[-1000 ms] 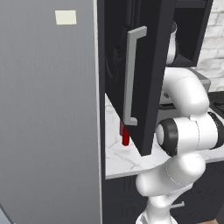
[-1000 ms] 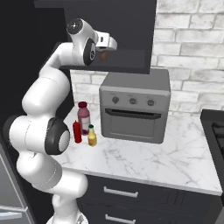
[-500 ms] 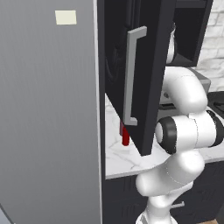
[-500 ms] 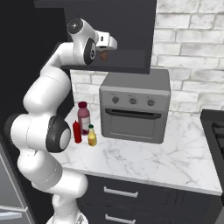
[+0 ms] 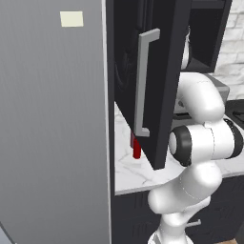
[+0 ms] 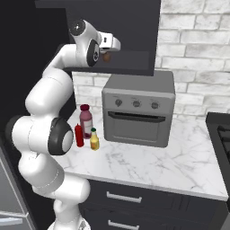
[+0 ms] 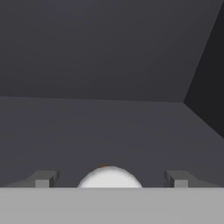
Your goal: There are various items on the counter. Only move the condiments/shakers into the cabinet.
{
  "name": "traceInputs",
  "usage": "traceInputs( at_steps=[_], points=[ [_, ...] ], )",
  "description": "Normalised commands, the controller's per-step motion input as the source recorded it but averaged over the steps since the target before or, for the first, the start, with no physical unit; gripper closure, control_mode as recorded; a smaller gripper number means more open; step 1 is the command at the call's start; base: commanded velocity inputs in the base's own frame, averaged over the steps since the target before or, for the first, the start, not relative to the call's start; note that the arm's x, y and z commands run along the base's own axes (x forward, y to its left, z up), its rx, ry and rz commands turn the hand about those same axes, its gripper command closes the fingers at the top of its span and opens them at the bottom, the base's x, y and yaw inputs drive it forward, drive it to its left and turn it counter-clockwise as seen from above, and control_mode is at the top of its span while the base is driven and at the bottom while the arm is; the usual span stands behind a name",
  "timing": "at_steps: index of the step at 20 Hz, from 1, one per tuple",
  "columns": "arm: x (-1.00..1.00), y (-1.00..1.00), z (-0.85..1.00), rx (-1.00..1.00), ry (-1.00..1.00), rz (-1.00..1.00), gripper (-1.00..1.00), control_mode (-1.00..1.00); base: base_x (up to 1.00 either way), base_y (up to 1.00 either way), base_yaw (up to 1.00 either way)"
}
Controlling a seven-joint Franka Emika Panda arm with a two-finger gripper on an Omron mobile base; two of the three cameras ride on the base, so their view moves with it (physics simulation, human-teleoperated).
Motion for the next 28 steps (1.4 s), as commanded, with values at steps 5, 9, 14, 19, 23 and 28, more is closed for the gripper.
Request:
traceInputs(
  at_steps=[5,9,14,19,23,28],
  points=[
    [0.16,0.0,-0.07,0.0,-0.01,0.0,-1.0,-1.0,0.0,0.0,0.0],
    [0.23,0.0,-0.1,-0.01,-0.02,0.0,-1.0,-1.0,0.0,0.0,0.0],
    [0.23,0.0,-0.1,-0.01,-0.01,0.0,-1.0,-1.0,0.0,0.0,0.0],
    [0.18,0.0,-0.09,-0.01,-0.02,0.0,-1.0,-1.0,0.0,0.0,0.0],
    [0.16,0.0,-0.11,-0.01,-0.04,0.0,-1.0,-1.0,0.0,0.0,0.0],
    [0.12,0.0,-0.1,-0.01,-0.04,0.0,-1.0,-1.0,0.0,0.0,0.0]
  ],
)
